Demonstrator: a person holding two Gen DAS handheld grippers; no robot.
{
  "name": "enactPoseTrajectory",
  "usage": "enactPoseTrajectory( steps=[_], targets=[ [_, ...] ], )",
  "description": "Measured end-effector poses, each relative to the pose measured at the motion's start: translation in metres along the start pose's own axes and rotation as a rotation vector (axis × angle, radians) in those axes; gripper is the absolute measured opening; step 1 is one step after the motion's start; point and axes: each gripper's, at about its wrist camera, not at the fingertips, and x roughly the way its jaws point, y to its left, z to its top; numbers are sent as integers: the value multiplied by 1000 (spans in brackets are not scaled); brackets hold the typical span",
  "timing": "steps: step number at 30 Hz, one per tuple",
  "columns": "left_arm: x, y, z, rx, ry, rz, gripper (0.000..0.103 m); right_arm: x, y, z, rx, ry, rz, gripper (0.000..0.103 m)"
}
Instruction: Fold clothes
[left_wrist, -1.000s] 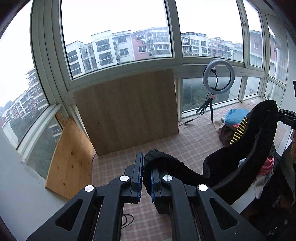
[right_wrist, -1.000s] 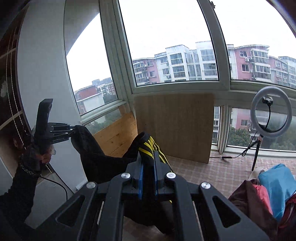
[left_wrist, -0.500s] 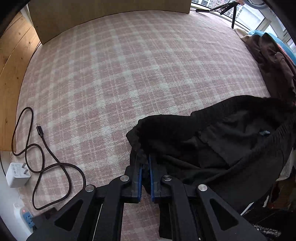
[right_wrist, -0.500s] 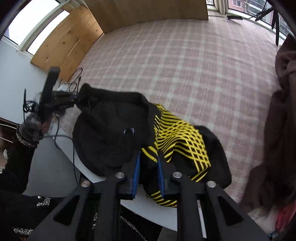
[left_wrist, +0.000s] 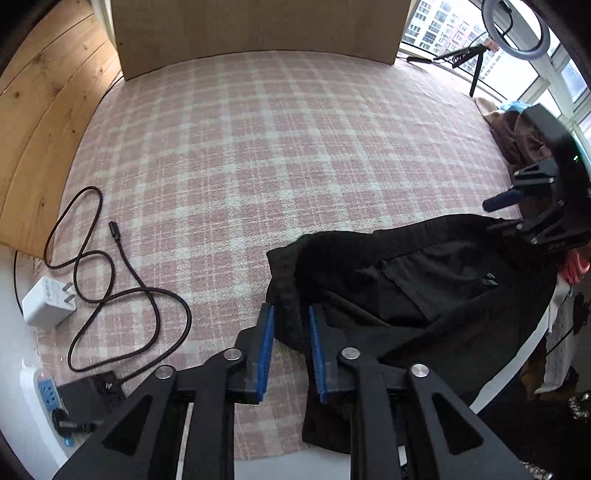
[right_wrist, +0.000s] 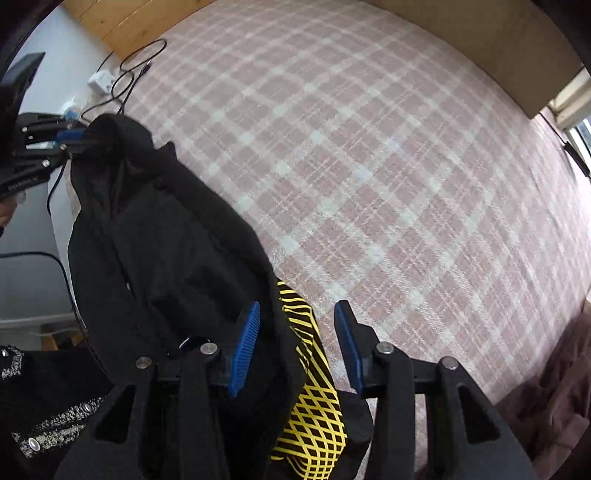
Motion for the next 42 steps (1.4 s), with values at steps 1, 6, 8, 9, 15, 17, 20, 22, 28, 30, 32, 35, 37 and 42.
enactPoseTrajectory(
  steps=[1,6,8,9,15,17,20,22,28,30,32,35,37,42],
  targets=[
    [-4,0,-7,-22,-1,-5,32,3,0,-1,-10,5,4,30],
    [2,-7,-18,-128,24,-4,34,-7,-10,-12,-7,-63,16,8],
    [9,-5,-12,-181,41,-16,34,-15,-15,-16,3,-106,21,7],
    [11,-4,-9,-215,40,-34,34,-19,-18,-19,9,-128,23,7],
    [39,-2,9,-344,70,-43,38,-39,-21,-32,6,-206,11,7],
    [48,-1,7,-347,99,-30,19,-41,-21,-35,8,-226,3,7],
    [46,1,0,-343,98,-22,5,-47,-29,-42,47,-265,23,7],
    [33,0,-5,-332,62,-14,4,-50,-34,-48,72,-292,28,7],
    [-48,-4,-1,-261,-92,31,4,-101,-54,-66,166,-458,-28,6],
    [-95,-11,19,-212,-189,55,4,-140,-58,-68,191,-556,-72,6],
    [-137,-21,39,-158,-277,69,4,-190,-57,-69,198,-668,-105,6],
    [-191,-39,46,-81,-375,105,4,-271,-42,-73,181,-835,-180,6],
    [-227,-51,51,-30,-440,129,4,-318,-23,-81,160,-928,-247,6],
    [-317,-82,62,101,-601,189,4,-408,16,-112,154,-1111,-362,6]
  ],
)
